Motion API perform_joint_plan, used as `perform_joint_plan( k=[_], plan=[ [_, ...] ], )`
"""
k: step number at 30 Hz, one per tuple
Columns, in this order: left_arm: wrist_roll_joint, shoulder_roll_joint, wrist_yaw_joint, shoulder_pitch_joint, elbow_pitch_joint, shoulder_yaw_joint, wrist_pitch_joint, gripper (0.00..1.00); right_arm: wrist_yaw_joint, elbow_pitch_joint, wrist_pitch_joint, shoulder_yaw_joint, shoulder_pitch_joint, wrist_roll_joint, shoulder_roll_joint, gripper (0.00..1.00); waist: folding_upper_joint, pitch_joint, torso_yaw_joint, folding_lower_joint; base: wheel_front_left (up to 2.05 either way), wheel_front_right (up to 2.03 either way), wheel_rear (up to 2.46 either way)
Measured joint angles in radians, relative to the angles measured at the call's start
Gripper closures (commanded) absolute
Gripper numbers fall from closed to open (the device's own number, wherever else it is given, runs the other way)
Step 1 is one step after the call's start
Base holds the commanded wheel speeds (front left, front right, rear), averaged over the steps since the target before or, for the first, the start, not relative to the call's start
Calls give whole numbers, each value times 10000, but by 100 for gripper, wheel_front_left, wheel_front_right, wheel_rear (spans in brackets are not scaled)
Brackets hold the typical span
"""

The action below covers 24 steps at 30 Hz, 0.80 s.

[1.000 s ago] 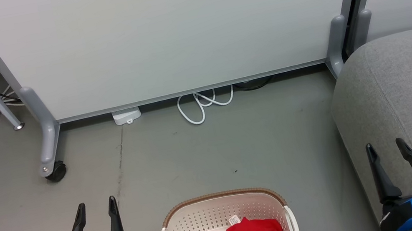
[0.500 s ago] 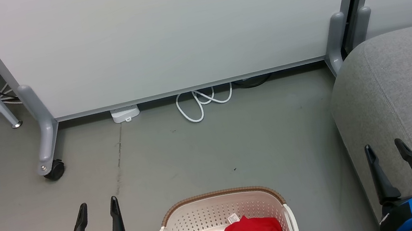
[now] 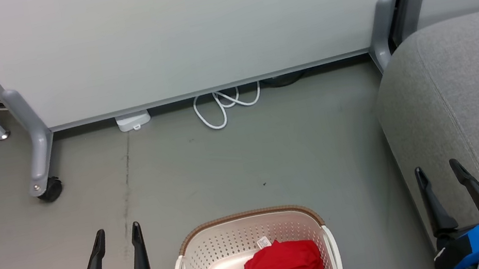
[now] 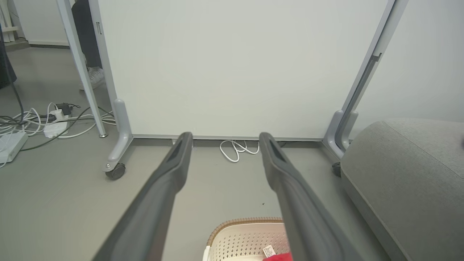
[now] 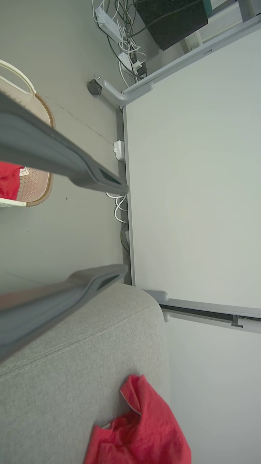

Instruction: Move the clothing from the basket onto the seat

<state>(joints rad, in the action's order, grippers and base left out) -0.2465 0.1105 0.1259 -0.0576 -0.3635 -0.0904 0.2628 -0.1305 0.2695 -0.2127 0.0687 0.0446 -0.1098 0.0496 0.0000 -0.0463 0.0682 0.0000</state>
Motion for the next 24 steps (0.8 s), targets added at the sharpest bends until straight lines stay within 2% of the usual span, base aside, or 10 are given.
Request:
perform_joint_plan(
  k=[9, 24],
  plan=[
    [-198, -35, 0, -639, -539, -523, 2, 0, 0, -385, 35, -529, 584, 107, 2, 0, 0, -1141, -544, 1, 0, 0, 0],
    [-817, 65, 33, -2444, -2972, -2190, 2, 0, 0, -1081, -102, -1440, 1586, 71, 6, 0, 0, -3643, -2040, 2, 0, 0, 0]
  ],
)
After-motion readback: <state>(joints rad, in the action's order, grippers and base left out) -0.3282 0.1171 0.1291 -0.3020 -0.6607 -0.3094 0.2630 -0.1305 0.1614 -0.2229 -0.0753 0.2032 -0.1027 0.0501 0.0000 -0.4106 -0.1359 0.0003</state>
